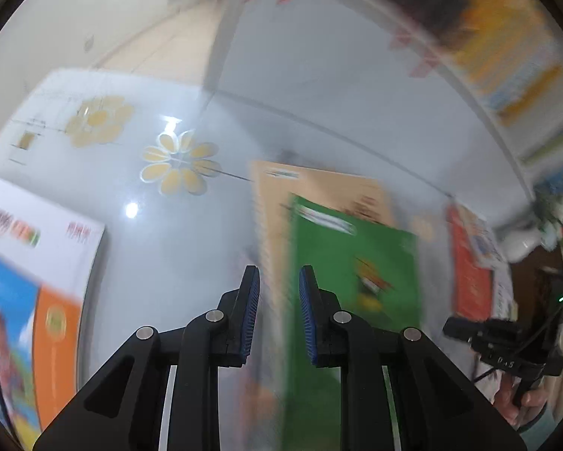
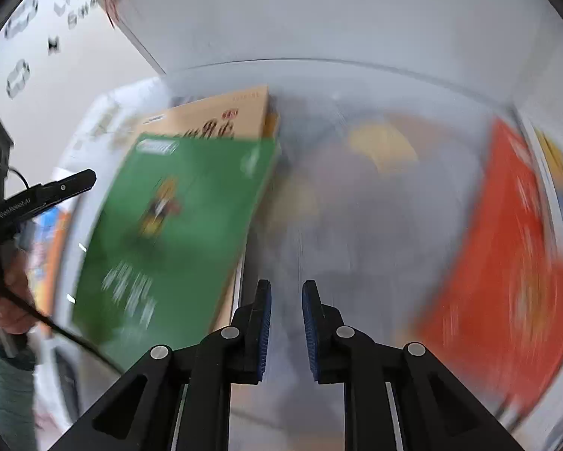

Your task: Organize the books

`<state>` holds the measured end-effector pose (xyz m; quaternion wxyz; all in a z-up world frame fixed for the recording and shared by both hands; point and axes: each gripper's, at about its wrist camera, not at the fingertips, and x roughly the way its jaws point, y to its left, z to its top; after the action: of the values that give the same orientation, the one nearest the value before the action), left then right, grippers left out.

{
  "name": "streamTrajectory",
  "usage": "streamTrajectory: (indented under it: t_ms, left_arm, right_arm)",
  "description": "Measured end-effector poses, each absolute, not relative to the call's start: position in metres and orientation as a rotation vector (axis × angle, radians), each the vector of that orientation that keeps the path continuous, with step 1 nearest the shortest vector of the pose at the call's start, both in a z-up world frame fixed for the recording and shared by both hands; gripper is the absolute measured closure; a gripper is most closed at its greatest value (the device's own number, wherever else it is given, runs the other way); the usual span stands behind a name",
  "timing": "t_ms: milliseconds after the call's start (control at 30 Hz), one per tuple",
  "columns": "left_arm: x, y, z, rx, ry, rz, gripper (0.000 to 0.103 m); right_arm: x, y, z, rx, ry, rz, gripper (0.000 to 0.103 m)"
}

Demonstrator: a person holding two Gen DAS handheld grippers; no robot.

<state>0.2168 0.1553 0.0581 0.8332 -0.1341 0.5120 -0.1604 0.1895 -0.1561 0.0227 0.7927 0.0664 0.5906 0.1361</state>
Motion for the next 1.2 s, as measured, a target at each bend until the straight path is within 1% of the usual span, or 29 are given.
streamTrajectory:
  t_ms: [67, 100, 133, 167, 233, 267, 300, 400, 467, 633, 667, 700, 733, 767, 800, 833, 967, 1000, 1067, 1200]
  left_arm:
    - [0.175, 0.125, 0.080, -0.249, 1.059, -0.439, 0.077]
    - [0.159, 0.103, 0.084, -0.237, 1.065, -0.496, 0.075]
    - [0.143, 0.080, 0.088, -0.227, 1.077, -0.559, 0.069]
    - [0.130, 0.060, 0.089, -0.219, 1.089, -0.614, 0.060]
    - [0.106, 0.010, 0.087, -0.214, 1.116, -0.733, 0.047]
    - [0.090, -0.027, 0.084, -0.198, 1.137, -0.809, 0.047]
    - [0.082, -0.048, 0.083, -0.184, 1.147, -0.835, 0.047]
    - [0.058, -0.127, 0.073, -0.164, 1.201, -0.943, 0.047]
    - [0.040, -0.183, 0.068, -0.188, 1.245, -1.034, 0.048]
    - [-0.005, -0.289, 0.065, -0.155, 1.268, -1.109, 0.049]
    - [-0.011, -0.298, 0.061, -0.157, 1.276, -1.098, 0.055]
    - [-0.014, -0.306, 0.059, -0.160, 1.284, -1.083, 0.059]
    - [-0.017, -0.327, 0.052, -0.161, 1.297, -1.048, 0.068]
    - [-0.019, -0.335, 0.048, -0.158, 1.305, -1.027, 0.083]
    - [-0.022, -0.350, 0.041, -0.146, 1.316, -0.996, 0.088]
    - [-0.023, -0.359, 0.036, -0.138, 1.327, -0.967, 0.089]
    - [-0.026, -0.381, 0.009, -0.209, 1.409, -0.865, 0.089]
    - [-0.027, -0.384, 0.002, -0.241, 1.439, -0.847, 0.086]
    - [-0.026, -0.384, -0.007, -0.325, 1.472, -0.866, 0.084]
    - [-0.031, -0.386, -0.010, -0.452, 1.499, -0.951, 0.084]
  right_arm:
    - [0.134, -0.176, 0.031, 0.229, 1.240, 0.310, 0.078]
    - [0.102, -0.187, 0.036, 0.259, 1.220, 0.307, 0.068]
    - [0.080, -0.196, 0.039, 0.277, 1.206, 0.298, 0.054]
    - [0.052, -0.207, 0.043, 0.297, 1.186, 0.283, 0.050]
    - [0.001, -0.227, 0.050, 0.314, 1.153, 0.236, 0.048]
    - [-0.019, -0.239, 0.051, 0.323, 1.150, 0.200, 0.048]
    - [-0.045, -0.259, 0.052, 0.344, 1.147, 0.146, 0.048]
    - [-0.087, -0.319, 0.055, 0.439, 1.116, -0.001, 0.048]
    - [-0.112, -0.368, 0.057, 0.529, 1.060, -0.111, 0.048]
    - [-0.153, -0.502, 0.055, 0.626, 0.942, -0.433, 0.048]
    - [-0.157, -0.525, 0.055, 0.635, 0.929, -0.466, 0.048]
    - [-0.160, -0.551, 0.053, 0.650, 0.917, -0.483, 0.050]
    - [-0.158, -0.572, 0.052, 0.659, 0.910, -0.485, 0.056]
    - [-0.157, -0.591, 0.049, 0.658, 0.912, -0.497, 0.058]
    - [-0.153, -0.608, 0.045, 0.652, 0.930, -0.510, 0.061]
    - [-0.149, -0.624, 0.041, 0.662, 0.952, -0.508, 0.065]
    - [-0.123, -0.657, 0.019, 0.716, 1.011, -0.407, 0.065]
    - [-0.119, -0.658, 0.013, 0.727, 1.026, -0.369, 0.065]
    - [-0.117, -0.660, 0.006, 0.753, 1.045, -0.292, 0.065]
    - [-0.111, -0.646, 0.005, 0.785, 1.080, -0.108, 0.065]
